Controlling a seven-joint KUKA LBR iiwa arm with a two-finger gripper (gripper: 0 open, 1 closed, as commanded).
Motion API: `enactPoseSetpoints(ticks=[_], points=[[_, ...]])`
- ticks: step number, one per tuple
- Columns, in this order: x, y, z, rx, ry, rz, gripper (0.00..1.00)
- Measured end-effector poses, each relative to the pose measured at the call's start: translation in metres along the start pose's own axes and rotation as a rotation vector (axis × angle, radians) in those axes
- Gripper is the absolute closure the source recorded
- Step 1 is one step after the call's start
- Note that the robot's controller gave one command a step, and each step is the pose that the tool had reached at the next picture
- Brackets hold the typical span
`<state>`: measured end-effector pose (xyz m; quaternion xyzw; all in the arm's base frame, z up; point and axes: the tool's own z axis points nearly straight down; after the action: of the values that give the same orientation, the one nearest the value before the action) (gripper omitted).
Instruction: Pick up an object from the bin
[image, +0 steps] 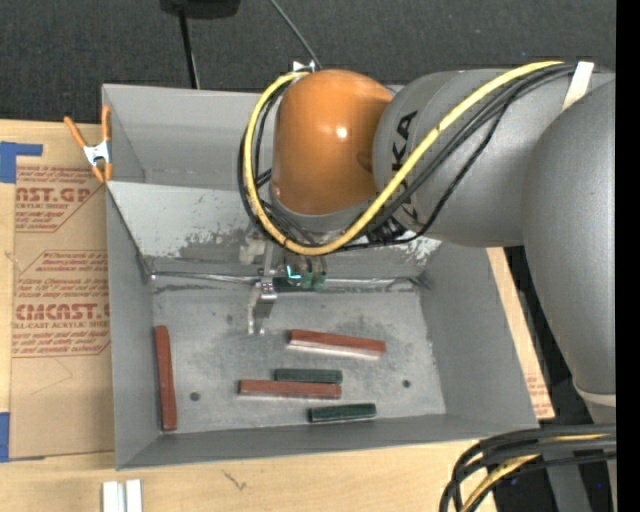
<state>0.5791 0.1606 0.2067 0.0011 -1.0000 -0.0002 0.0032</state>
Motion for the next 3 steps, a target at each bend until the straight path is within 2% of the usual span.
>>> enactPoseSetpoints(ticks=[1, 2, 3], points=[[-0.002, -0.001, -0.005, -0.001, -0.008, 0.001, 0.00], [0.018, -0.015, 0.046, -0.001, -0.013, -0.048, 0.00], [0.055, -0.019, 0.089, 0.001, -0.006, -0.216, 0.00]])
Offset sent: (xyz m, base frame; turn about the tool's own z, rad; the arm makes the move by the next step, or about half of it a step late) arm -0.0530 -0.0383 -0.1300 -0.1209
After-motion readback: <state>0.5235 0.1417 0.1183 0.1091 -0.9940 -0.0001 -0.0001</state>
